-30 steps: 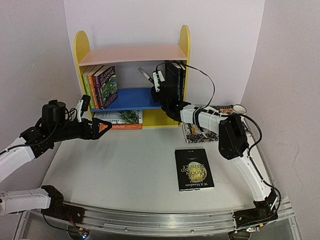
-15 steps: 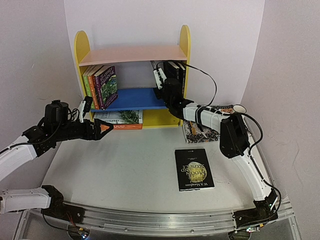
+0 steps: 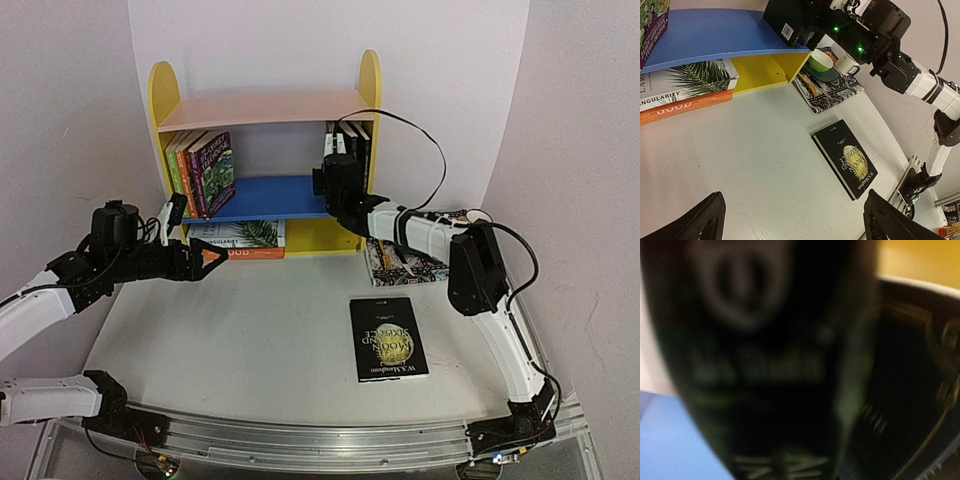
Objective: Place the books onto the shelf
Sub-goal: Adjust the book at the book pile on the shelf.
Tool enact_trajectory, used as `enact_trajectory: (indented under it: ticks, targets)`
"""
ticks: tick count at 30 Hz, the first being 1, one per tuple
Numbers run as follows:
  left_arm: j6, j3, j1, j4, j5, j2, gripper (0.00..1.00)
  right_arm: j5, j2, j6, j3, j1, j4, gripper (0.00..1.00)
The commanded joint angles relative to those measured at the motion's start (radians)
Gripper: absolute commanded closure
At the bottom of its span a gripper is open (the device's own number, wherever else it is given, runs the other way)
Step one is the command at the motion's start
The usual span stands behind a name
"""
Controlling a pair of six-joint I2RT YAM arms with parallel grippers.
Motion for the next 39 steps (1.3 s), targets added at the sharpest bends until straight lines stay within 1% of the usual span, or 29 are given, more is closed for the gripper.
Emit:
enact_trajectory:
  ticks: [1, 5, 8, 14, 17, 19, 22, 24, 27, 29, 31, 32, 35, 39]
  targets:
    - [0.003, 0.035, 0.005, 0.033, 0.014, -0.013, 0.02, 0.126, -0.106, 0.192, -0.030, 0.003, -0.029, 1.00]
    - [0.001, 0.033, 0.005, 0.033, 0.017, -0.016, 0.02, 0.129, -0.131, 0.315, -0.036, -0.013, -0.103, 1.00]
    - [0.000, 0.029, 0.005, 0.033, 0.017, -0.023, 0.02, 0.103, -0.143, 0.401, -0.038, -0.029, -0.152, 1.00]
    - [0.002, 0.017, 0.005, 0.033, 0.010, -0.043, 0.02, 0.024, -0.145, 0.506, -0.053, -0.065, -0.183, 0.99]
    - [0.002, 0.014, 0.004, 0.033, 0.010, -0.048, 0.02, 0.023, -0.131, 0.492, -0.046, -0.073, -0.193, 0.99]
    - [0.001, 0.012, 0.004, 0.033, 0.009, -0.050, 0.03, 0.029, -0.123, 0.482, -0.045, -0.076, -0.193, 0.96]
    - [0.002, 0.013, 0.005, 0.033, 0.008, -0.048, 0.02, 0.036, -0.114, 0.474, -0.045, -0.080, -0.195, 0.88]
    - [0.002, 0.016, 0.005, 0.033, 0.010, -0.045, 0.03, 0.039, -0.105, 0.449, -0.035, -0.081, -0.195, 0.85]
    - [0.002, 0.017, 0.005, 0.033, 0.012, -0.040, 0.03, 0.038, -0.092, 0.401, -0.020, -0.080, -0.195, 0.74]
    - [0.002, 0.018, 0.005, 0.033, 0.010, -0.040, 0.02, 0.038, -0.091, 0.385, -0.027, -0.080, -0.195, 0.71]
    - [0.002, 0.019, 0.005, 0.033, 0.010, -0.035, 0.02, 0.035, -0.095, 0.378, -0.039, -0.080, -0.195, 0.65]
    - [0.002, 0.020, 0.005, 0.033, 0.011, -0.032, 0.02, 0.033, -0.096, 0.378, -0.044, -0.081, -0.193, 0.64]
    - [0.000, 0.024, 0.005, 0.033, 0.017, -0.024, 0.02, 0.027, -0.101, 0.386, -0.054, -0.081, -0.192, 0.67]
    - [0.000, 0.026, 0.004, 0.033, 0.018, -0.020, 0.02, 0.025, -0.102, 0.394, -0.057, -0.080, -0.191, 0.67]
